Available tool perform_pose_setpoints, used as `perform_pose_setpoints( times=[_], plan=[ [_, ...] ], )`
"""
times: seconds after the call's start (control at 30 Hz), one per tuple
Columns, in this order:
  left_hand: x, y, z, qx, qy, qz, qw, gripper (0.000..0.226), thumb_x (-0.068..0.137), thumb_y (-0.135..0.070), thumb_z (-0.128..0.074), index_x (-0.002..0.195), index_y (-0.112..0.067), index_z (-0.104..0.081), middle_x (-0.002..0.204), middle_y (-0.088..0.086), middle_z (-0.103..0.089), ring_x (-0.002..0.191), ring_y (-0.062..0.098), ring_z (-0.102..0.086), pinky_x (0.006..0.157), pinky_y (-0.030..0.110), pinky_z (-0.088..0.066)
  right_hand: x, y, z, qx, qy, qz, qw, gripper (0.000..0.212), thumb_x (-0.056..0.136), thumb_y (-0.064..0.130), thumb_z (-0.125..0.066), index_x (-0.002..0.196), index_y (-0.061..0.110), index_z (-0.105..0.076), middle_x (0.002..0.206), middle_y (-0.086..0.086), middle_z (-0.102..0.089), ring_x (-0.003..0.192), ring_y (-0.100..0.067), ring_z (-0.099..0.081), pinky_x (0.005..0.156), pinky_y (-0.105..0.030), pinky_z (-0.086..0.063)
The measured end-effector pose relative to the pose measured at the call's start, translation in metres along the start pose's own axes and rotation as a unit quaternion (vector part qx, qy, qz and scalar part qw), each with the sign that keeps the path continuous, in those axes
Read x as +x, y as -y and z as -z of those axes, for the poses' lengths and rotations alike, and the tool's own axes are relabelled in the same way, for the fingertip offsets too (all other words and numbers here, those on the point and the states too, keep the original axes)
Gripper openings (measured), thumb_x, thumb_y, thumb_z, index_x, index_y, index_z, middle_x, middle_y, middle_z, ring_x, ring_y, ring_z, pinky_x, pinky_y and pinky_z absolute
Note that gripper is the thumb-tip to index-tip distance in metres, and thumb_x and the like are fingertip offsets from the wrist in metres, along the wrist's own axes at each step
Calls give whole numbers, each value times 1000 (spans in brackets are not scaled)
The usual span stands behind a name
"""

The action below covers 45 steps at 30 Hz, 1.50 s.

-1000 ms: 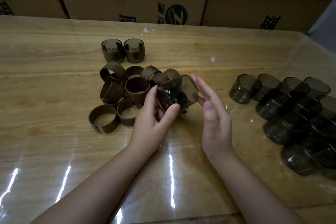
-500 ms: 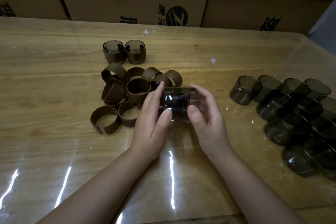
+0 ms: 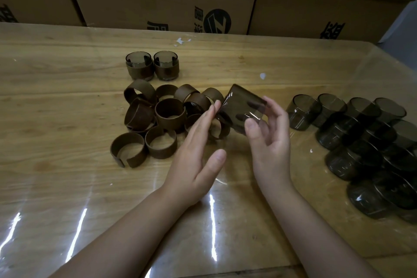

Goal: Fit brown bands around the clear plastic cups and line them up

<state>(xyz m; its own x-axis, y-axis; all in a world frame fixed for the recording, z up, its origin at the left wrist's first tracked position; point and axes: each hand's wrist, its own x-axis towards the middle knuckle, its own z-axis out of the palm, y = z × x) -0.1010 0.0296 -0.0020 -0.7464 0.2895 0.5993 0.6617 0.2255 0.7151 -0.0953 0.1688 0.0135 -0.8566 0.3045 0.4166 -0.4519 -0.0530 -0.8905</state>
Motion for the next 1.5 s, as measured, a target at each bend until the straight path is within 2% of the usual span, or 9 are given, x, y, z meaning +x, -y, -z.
perform_pose_setpoints(
  times=[0.27, 0.37, 0.57, 0.67, 0.9, 1.13, 1.2, 1.3, 1.5],
  plan=[
    [1, 0, 2, -9, -12, 45, 999, 86, 94, -65, -28, 147, 2, -24, 154, 12, -30, 144, 18, -27, 116, 29, -24, -7, 4, -1, -90, 79, 5, 993, 41, 75, 38, -61, 114, 33, -49, 105, 28, -61, 85, -9, -65, 66, -29, -54],
    [2, 1, 2, -9, -4, 64, 998, 91, 91, -70, -29, 148, 1, -24, 155, 7, -29, 144, 14, -26, 116, 25, -23, -7, 0, 0, -145, 84, 21, 986, 40, 74, 41, -61, 112, 39, -48, 99, 29, -58, 76, -8, -61, 62, -22, -50],
    [0, 0, 1, -32, 10, 96, 995, 73, 86, -73, -37, 143, -33, -17, 149, -15, -30, 140, 3, -30, 113, 23, -28, -3, -7, 3, -236, 14, 56, 970, 47, 72, 46, -64, 114, 45, -43, 108, 1, -60, 83, -13, -60, 71, -21, -50],
    [-1, 1, 1, -36, 12, 86, 996, 65, 89, -55, -44, 143, -31, -17, 152, -6, -31, 142, 8, -30, 115, 37, -29, -1, -9, 3, -199, 1, 54, 979, 49, 74, 42, -65, 118, 42, -43, 120, -2, -57, 94, -10, -61, 80, -19, -49],
    [3, 3, 1, -72, 3, 87, 994, 85, 91, -64, -41, 147, -1, -28, 149, 10, -40, 139, 24, -37, 109, 56, -34, -5, -4, 0, -124, 27, 55, 990, 51, 77, 32, -68, 122, 37, -44, 126, -7, -55, 105, -13, -61, 86, -18, -48],
    [2, 0, 3, -86, -22, 87, 992, 76, 88, -66, -44, 145, -18, -28, 148, 5, -41, 135, 19, -43, 108, 47, -39, -11, 0, -2, -92, 100, 5, 991, 36, 80, 39, -57, 115, 33, -48, 102, 23, -65, 79, -11, -65, 63, -34, -55],
    [2, -2, 4, -87, -38, 58, 994, 68, 89, -56, -51, 143, -25, -25, 147, 4, -41, 132, 19, -46, 105, 45, -42, -14, 0, -2, -91, 129, -8, 987, 30, 84, 41, -50, 113, 34, -50, 97, 23, -65, 72, -3, -63, 58, -21, -50],
    [3, -3, 3, -66, -45, 14, 997, 60, 83, -33, -57, 139, -27, -36, 132, 13, -50, 123, 24, -52, 99, 45, -46, -15, -2, -2, -121, 187, -46, 974, 28, 89, 48, -37, 108, 35, -53, 89, 25, -65, 76, 2, -63, 59, -9, -44],
    [4, -1, 4, -74, -53, 15, 996, 30, 85, -30, -53, 115, -28, -50, 112, -1, -54, 105, 12, -56, 90, 25, -46, -18, -5, -6, -192, 164, -9, 967, 30, 89, 53, -38, 114, 39, -46, 102, 12, -63, 93, -8, -63, 75, -28, -54]
  ],
)
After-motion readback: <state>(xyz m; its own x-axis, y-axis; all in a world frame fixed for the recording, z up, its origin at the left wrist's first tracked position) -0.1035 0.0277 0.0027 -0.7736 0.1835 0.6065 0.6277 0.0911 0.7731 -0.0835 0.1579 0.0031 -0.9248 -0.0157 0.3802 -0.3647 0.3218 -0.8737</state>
